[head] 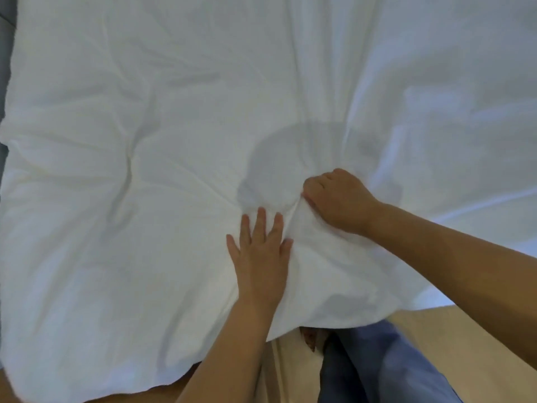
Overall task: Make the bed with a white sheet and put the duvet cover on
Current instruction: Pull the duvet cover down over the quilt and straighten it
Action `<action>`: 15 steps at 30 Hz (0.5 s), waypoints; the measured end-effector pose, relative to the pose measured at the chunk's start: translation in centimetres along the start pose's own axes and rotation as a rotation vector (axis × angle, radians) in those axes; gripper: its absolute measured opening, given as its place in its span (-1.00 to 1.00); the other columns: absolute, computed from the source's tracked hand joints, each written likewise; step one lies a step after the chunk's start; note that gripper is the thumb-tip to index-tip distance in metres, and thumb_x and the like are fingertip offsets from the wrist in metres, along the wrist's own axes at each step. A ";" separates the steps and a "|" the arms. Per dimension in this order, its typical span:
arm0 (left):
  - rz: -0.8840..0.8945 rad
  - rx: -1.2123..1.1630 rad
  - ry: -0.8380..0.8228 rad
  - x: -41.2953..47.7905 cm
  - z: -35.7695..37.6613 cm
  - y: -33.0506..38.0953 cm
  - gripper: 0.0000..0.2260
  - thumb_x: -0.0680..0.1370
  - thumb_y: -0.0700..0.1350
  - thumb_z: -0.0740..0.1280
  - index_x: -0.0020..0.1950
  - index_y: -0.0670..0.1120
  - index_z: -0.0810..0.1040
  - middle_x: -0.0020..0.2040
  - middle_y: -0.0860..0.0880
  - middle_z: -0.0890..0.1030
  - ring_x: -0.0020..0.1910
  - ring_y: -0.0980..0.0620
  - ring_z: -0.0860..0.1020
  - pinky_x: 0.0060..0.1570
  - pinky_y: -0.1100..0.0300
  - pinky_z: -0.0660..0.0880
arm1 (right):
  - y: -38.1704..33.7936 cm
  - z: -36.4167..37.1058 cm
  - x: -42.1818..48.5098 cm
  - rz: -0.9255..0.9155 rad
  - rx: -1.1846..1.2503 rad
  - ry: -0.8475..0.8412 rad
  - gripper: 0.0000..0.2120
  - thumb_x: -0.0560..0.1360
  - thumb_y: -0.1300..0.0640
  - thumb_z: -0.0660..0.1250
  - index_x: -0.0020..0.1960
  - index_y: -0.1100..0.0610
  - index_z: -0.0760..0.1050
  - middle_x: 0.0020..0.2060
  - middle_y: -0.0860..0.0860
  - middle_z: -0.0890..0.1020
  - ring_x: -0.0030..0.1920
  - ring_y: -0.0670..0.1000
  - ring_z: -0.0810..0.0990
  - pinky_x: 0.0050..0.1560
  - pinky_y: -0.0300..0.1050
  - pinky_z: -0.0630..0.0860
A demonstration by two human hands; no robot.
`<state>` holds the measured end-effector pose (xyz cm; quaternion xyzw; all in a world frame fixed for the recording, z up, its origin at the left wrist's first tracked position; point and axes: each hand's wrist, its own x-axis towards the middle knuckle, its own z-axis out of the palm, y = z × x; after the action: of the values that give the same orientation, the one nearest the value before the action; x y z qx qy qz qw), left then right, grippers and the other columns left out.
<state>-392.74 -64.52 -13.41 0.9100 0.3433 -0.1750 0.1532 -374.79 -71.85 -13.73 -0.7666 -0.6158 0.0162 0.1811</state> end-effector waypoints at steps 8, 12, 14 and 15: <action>0.168 -0.115 -0.104 -2.3 1.5 7.3 -0.65 0.67 -0.01 -0.01 0.42 0.00 0.35 0.54 0.10 0.12 0.54 0.04 -0.06 0.46 0.01 -0.16 | 4.8 -4.3 -9.8 0.144 -0.129 -0.189 -0.57 0.49 0.03 0.11 0.04 0.36 0.56 -0.09 0.29 0.60 -0.06 0.28 0.59 0.03 0.07 0.50; 0.100 -0.167 -0.106 -3.3 1.7 8.3 -0.50 0.60 0.20 0.03 0.50 0.03 0.17 0.56 0.05 0.05 0.53 0.02 -0.06 0.46 -0.01 -0.12 | 6.7 -5.9 -14.3 0.123 -0.123 -0.153 -0.40 0.40 -0.02 0.15 0.32 0.31 0.41 0.23 0.31 0.49 0.26 0.29 0.44 0.28 0.19 0.31; 0.151 -0.202 -0.083 -3.9 1.8 9.8 -0.36 0.55 0.27 0.10 0.54 0.05 0.02 0.56 0.02 0.02 0.53 0.01 -0.04 0.46 0.00 -0.11 | 8.5 -6.8 -16.0 0.071 -0.262 -0.130 -0.45 0.39 0.04 0.14 0.33 0.24 0.36 0.23 0.28 0.52 0.21 0.32 0.51 0.27 0.25 0.30; 0.187 -0.218 -0.053 -4.0 1.8 10.9 -0.32 0.54 0.27 0.14 0.55 0.05 -0.03 0.56 0.00 0.02 0.53 0.00 -0.02 0.46 -0.02 -0.10 | 9.5 -7.0 -16.4 0.054 -0.341 -0.108 -0.49 0.41 0.07 0.14 0.33 0.20 0.33 0.23 0.26 0.53 0.20 0.31 0.52 0.27 0.23 0.29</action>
<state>-388.55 -75.35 -11.62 0.9111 0.2696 -0.1456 0.2756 -368.11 -90.89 -13.30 -0.8005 -0.5976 -0.0426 0.0145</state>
